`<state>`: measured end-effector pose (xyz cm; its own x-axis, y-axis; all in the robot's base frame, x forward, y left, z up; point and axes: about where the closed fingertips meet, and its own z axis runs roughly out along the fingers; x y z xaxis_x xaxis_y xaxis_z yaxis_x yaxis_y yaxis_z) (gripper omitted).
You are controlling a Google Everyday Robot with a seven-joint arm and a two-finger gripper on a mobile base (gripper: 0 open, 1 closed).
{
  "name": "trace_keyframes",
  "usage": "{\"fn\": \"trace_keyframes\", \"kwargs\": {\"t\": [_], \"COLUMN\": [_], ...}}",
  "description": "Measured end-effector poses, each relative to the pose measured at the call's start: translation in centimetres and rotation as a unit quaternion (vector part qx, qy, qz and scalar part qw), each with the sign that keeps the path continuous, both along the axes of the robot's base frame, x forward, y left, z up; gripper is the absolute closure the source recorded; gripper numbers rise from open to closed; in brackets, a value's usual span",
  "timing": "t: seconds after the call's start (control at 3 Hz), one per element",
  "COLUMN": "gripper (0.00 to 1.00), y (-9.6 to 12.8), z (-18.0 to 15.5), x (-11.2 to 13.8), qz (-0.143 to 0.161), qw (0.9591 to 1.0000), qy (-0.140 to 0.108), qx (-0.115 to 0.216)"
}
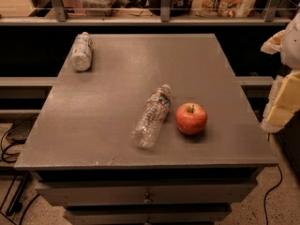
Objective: Pick apple
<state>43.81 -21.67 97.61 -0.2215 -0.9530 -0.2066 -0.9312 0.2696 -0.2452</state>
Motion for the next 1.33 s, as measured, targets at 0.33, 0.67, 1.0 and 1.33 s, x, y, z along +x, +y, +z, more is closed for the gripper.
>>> {"fn": "trace_keyframes", "kwargs": {"t": [0.33,0.67,1.0,1.33], "gripper": [0.00,0.00,0.00,0.00], "y": [0.1,1.4,4.4,7.1], "z": [0.1,-1.6,-4.9,-7.9], "x": [0.0,0.2,0.6,1.0], "qz": [0.001,0.025,0.057,0.069], "qw": [1.0000,0.9988,0.9924,0.9832], "qy": [-0.003,0.010,0.034,0.050], "qx": [0.001,0.042,0.103,0.162]}}
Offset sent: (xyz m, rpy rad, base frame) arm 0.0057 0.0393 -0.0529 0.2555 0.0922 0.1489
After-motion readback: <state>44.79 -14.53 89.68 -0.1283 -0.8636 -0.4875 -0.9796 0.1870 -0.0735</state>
